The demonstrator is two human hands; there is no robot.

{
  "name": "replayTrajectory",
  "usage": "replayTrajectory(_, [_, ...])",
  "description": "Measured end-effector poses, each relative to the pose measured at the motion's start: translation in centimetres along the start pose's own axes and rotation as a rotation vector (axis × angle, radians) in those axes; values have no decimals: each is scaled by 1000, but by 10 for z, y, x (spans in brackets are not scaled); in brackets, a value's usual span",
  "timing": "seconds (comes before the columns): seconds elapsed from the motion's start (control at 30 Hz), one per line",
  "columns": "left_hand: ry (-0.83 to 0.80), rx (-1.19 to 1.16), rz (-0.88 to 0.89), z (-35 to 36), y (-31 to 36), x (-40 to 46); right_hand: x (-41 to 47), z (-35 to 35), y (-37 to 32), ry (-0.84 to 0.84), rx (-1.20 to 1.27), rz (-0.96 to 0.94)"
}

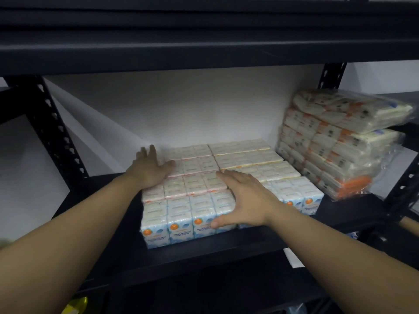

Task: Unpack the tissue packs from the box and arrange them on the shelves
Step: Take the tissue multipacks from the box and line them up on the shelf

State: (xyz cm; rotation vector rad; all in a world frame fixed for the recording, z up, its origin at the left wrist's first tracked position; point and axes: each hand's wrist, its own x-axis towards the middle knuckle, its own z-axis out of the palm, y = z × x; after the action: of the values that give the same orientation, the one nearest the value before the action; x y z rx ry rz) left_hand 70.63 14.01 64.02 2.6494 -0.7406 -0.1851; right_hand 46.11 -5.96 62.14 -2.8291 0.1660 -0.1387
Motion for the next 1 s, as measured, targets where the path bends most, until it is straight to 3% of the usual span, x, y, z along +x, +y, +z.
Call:
replayTrajectory(0.2, [-87, 60, 304, -1, 49, -90, -18, -22, 25, -43, -95, -22])
replayTrajectory(0.3, [-128, 181, 363, 20, 64, -116, -25, -27, 47, -89, -148, 6])
replayTrajectory(0.53, [-78, 413, 397, 60, 69, -120, -19, -25, 63, -138, -258, -57])
replayTrajectory(1.0, [-21, 432, 390, 68, 73, -104, -1, -19, 65, -69, -336, -67])
